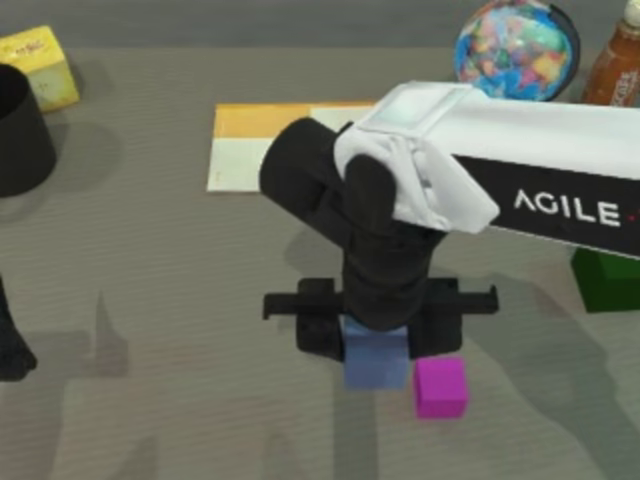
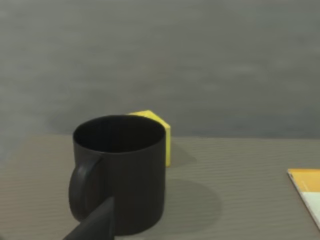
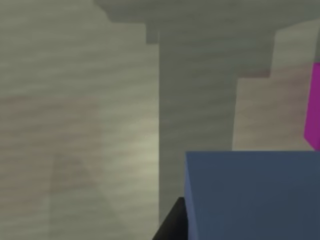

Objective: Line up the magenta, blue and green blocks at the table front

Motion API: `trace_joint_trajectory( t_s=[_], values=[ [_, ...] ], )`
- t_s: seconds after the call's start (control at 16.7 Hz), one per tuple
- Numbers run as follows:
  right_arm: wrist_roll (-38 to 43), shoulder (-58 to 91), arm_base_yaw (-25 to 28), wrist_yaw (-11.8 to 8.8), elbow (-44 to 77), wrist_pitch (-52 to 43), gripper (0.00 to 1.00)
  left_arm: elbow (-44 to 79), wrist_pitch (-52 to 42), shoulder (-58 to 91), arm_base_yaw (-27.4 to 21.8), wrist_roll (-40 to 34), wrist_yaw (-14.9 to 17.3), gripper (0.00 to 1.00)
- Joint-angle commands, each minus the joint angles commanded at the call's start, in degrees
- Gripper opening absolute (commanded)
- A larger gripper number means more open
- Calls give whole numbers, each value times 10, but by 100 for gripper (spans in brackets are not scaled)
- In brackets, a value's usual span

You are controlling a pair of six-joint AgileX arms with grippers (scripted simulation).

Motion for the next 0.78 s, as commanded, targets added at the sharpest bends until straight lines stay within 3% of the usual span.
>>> trace_joint_trajectory(
  t_s=[0.24,0.54,0.78],
  values=[
    [1,10,-3,0,-15,23,0,0,0,0,0,0,0,100],
    [2,46,0,0,-79,128,0,0,0,0,0,0,0,100],
    [2,53,2,0,-90,142,0,0,0,0,0,0,0,100]
  ],
)
